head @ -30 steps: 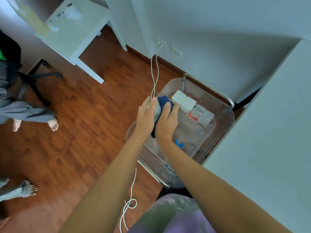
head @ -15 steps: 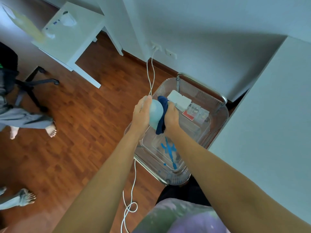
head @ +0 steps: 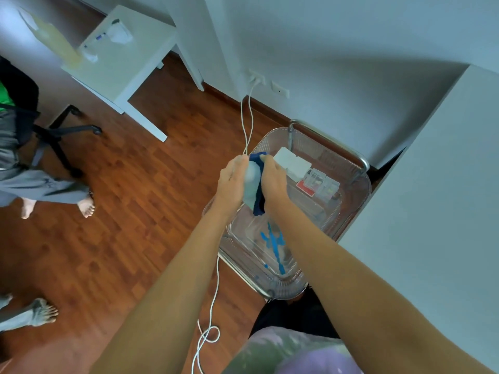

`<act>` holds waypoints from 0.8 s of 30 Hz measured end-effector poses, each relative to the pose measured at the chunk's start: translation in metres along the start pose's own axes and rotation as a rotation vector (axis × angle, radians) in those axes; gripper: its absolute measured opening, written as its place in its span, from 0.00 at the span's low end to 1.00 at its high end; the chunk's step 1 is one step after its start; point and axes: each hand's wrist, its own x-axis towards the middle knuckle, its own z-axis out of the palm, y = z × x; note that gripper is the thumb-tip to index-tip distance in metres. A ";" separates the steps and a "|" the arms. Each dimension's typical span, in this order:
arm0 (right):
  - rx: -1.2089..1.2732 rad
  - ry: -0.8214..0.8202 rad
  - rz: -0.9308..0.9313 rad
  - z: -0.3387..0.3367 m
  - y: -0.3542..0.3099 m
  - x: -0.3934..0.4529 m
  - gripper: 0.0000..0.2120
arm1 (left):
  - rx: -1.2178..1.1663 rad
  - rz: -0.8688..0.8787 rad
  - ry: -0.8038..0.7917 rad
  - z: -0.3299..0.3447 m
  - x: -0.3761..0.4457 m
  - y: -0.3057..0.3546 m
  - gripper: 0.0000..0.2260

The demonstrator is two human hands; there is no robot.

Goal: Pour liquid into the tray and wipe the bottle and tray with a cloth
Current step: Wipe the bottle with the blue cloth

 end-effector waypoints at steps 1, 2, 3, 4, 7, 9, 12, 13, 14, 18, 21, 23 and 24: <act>-0.008 -0.011 0.030 -0.002 0.000 0.005 0.15 | 0.033 -0.001 0.009 0.000 0.001 0.000 0.13; 0.000 -0.028 0.050 -0.003 0.000 0.008 0.14 | 0.038 -0.011 0.008 0.000 0.000 0.000 0.15; 0.020 -0.050 0.068 -0.003 0.000 0.010 0.14 | 0.024 -0.025 0.016 0.000 0.000 0.000 0.18; 0.042 -0.062 0.090 -0.005 0.002 0.011 0.15 | 0.016 -0.025 0.042 0.001 -0.001 0.001 0.19; 0.143 -0.071 0.142 -0.014 0.015 0.006 0.13 | 0.171 0.200 0.211 -0.001 -0.014 0.004 0.17; 0.176 -0.099 0.161 -0.021 0.023 0.001 0.15 | 0.331 0.396 0.165 -0.013 -0.024 0.005 0.19; 0.190 -0.160 0.166 -0.025 0.028 0.003 0.21 | 0.482 0.445 -0.073 -0.035 -0.030 0.004 0.24; 0.175 -0.177 0.152 -0.026 0.026 0.001 0.22 | 0.505 0.459 -0.108 -0.039 -0.031 0.005 0.24; 0.151 -0.186 0.136 -0.026 0.024 0.001 0.21 | 0.531 0.479 -0.115 -0.041 -0.032 0.008 0.24; 0.058 -0.174 0.070 -0.024 0.021 0.001 0.17 | 0.669 0.569 -0.105 -0.037 -0.029 0.019 0.21; 0.006 -0.161 0.003 -0.025 0.021 0.002 0.17 | 0.705 0.617 -0.078 -0.034 -0.027 0.017 0.19; -0.011 -0.159 -0.036 -0.024 0.021 0.001 0.18 | 0.707 0.624 -0.042 -0.031 -0.025 0.012 0.19; -0.022 -0.156 -0.048 -0.022 0.021 0.000 0.18 | 0.707 0.619 -0.021 -0.030 -0.024 0.009 0.19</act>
